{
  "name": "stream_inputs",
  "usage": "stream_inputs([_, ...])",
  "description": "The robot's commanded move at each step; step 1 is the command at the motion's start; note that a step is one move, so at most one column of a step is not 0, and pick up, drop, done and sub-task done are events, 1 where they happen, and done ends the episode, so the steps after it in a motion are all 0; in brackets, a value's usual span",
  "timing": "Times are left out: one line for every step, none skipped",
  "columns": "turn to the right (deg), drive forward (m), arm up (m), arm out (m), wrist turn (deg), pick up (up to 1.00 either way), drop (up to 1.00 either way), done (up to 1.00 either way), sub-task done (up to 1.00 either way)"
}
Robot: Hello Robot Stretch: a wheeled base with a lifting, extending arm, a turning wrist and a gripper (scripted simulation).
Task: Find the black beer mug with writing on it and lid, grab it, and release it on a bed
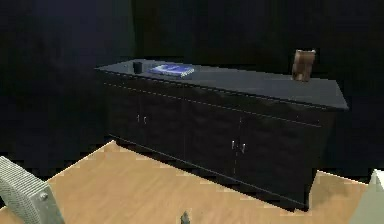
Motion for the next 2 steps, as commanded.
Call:
stream_inputs([45.0,0.0,0.0,0.0,0.0,0.0,0.0,0.0,0.0])
stream_inputs([45.0,0.0,0.0,0.0,0.0,0.0,0.0,0.0,0.0])
